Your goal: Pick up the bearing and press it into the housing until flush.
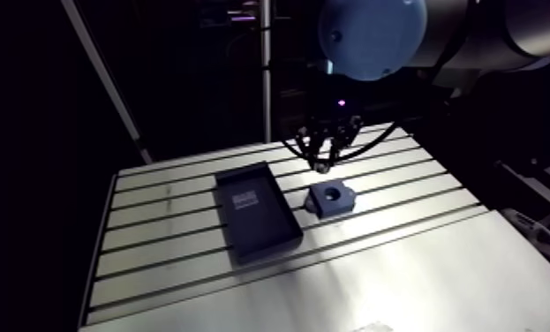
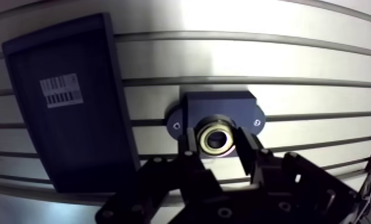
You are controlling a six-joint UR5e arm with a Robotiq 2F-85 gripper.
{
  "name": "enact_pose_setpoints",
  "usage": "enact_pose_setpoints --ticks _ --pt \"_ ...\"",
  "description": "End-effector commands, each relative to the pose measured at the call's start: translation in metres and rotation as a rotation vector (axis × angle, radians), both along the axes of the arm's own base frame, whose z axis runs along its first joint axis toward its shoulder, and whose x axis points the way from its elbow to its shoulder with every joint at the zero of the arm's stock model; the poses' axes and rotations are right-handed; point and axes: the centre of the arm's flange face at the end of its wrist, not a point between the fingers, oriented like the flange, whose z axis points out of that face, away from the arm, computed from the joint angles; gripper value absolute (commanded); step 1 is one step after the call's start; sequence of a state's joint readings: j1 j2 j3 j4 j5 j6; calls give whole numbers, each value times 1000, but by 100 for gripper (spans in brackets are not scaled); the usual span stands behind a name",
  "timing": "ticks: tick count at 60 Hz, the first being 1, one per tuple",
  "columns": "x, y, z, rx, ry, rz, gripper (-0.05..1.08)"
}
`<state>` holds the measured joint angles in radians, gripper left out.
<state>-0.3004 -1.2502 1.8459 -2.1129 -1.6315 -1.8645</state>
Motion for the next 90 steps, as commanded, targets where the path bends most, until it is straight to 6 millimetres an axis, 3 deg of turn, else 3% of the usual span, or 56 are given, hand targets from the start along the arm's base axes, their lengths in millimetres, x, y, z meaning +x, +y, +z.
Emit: enact_pose_setpoints --ticks 1,50,90 --pt "7 13 -10 0 4 -9 65" --pt "28 24 -33 -12 -22 -43 65" --pt "27 22 -38 -6 -1 -40 65"
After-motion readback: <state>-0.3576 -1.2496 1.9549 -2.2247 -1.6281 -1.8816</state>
